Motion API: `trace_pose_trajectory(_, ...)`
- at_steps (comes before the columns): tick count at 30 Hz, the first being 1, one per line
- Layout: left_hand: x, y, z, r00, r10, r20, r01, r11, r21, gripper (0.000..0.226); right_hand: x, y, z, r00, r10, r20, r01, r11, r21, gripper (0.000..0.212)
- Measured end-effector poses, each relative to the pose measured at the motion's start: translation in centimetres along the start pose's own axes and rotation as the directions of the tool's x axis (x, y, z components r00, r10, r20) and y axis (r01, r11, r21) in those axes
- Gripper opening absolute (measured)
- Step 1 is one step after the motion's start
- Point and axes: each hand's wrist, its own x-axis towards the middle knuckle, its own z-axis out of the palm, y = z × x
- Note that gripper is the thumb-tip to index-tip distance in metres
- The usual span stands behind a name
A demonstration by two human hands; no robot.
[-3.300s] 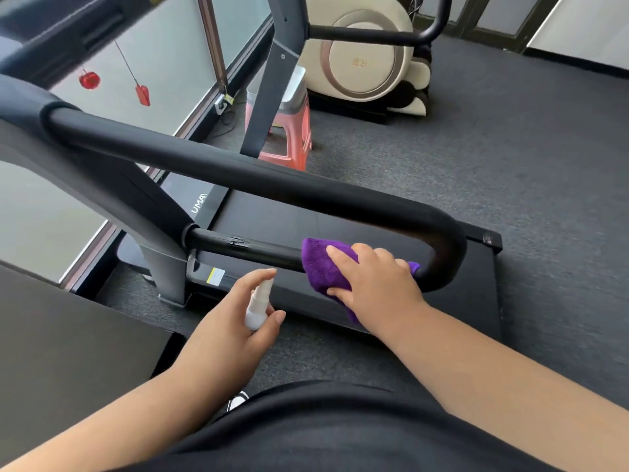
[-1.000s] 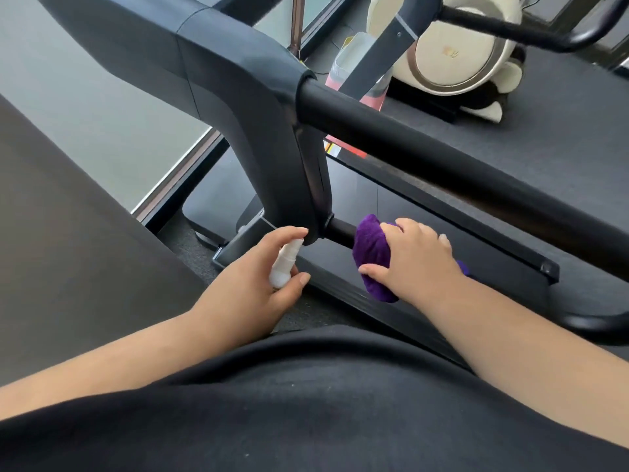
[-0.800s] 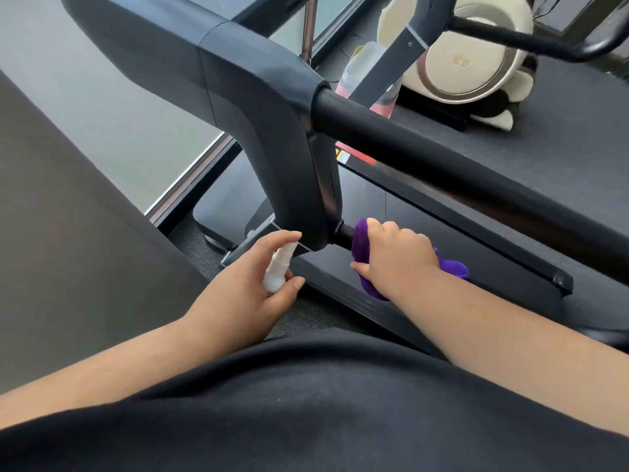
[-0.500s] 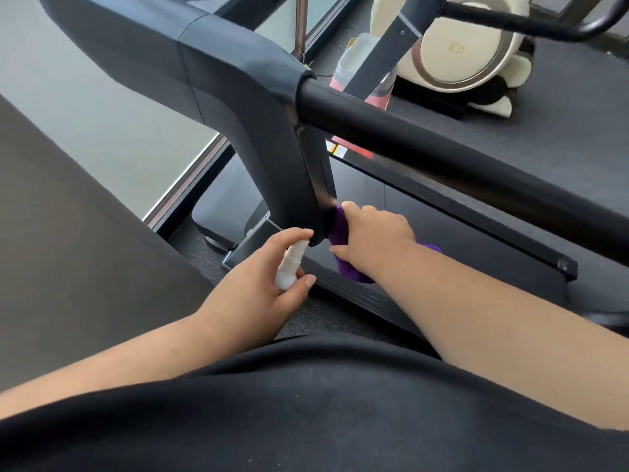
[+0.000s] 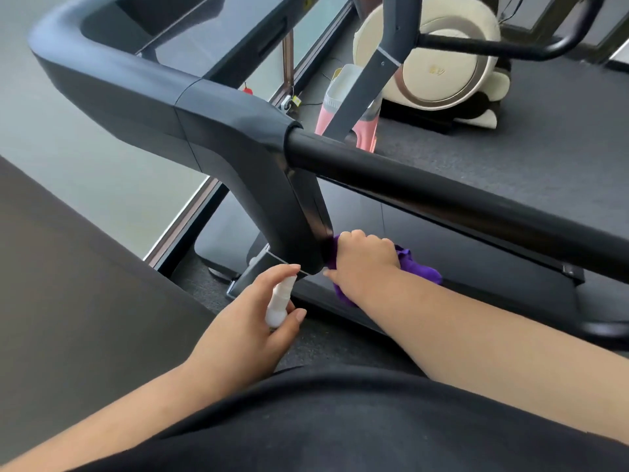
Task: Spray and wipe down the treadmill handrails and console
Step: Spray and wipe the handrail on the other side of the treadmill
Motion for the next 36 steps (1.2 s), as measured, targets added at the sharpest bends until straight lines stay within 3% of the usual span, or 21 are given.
trace_pose_trajectory(5,-0.2,1.4,1.3,0.999,-0.018,0.032,0.017,0.999,0.037,0.056,-0.9,0.8,0.3,0.992,-0.073,-0.105,0.074,0.997,0.010,0.050)
trace_pose_trajectory(24,-4.0,12.3,11.8,0.995,0.013,0.100,-0.016,0.999,0.033,0.060,-9.1,14.3,0.6,1.000,0.014,-0.013,-0.014,1.000,-0.012,0.043)
trace_pose_trajectory(36,-5.2,16.9,17.0,0.995,0.004,0.101,-0.002,1.000,-0.022,0.059,-13.7,21.3,0.2,0.998,0.062,0.031,-0.058,0.989,-0.139,0.040)
